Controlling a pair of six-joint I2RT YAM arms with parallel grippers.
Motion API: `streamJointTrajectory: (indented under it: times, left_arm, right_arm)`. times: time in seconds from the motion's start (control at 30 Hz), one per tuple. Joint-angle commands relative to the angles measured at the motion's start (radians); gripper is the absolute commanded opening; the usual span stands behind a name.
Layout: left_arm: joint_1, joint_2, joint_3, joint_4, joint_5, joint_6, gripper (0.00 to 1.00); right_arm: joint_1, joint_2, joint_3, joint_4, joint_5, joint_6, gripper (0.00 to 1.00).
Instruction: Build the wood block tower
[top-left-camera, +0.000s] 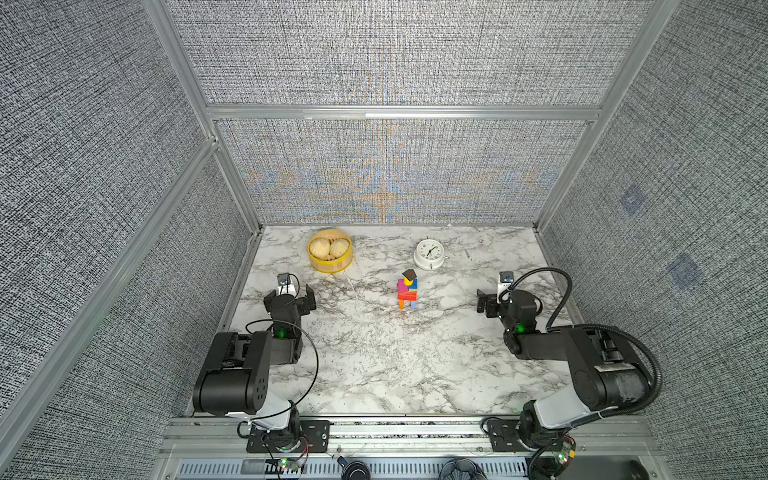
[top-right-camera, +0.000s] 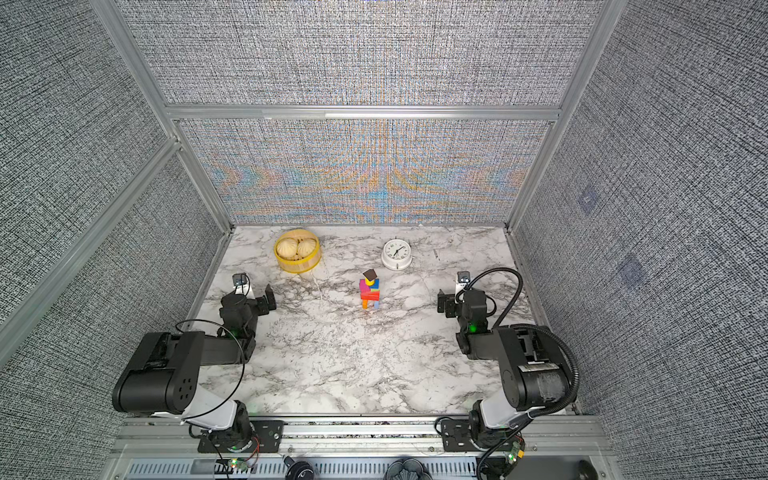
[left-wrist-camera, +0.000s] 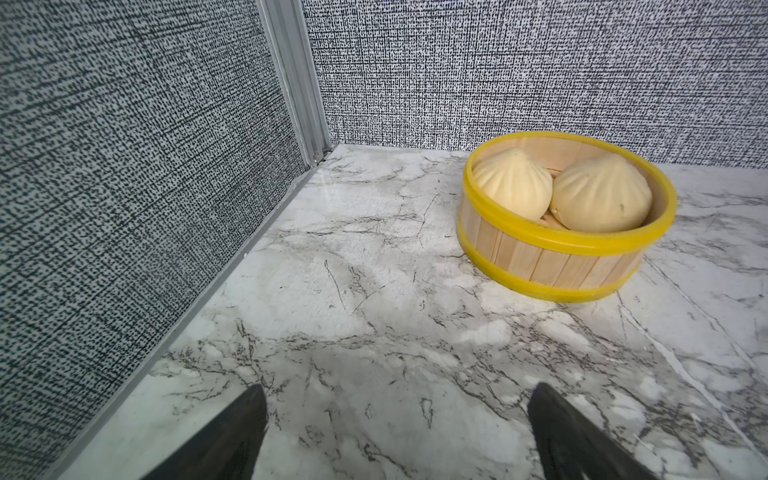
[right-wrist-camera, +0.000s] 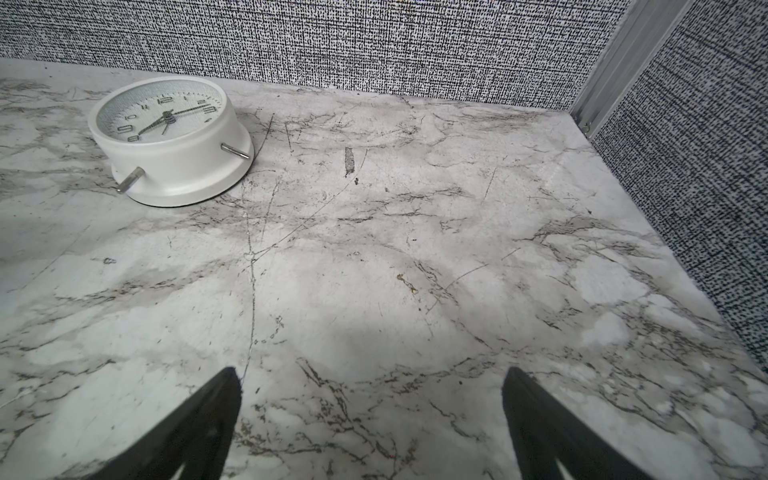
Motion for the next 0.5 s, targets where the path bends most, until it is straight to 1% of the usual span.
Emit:
streamJointTrajectory:
  times: [0.0, 0.47]
  left_arm:
    - [0.001, 0.0, -0.002, 0.025, -0.005, 0.009, 0.99]
    - [0.001, 0.001, -0.002, 0.025, -0.005, 0.009, 0.99]
  right_arm:
    - [0.001, -0.002, -0.003, 0.027, 0.003, 0.002, 0.99]
    - [0.003, -0.001, 0.0, 0.025, 0.002, 0.0, 0.99]
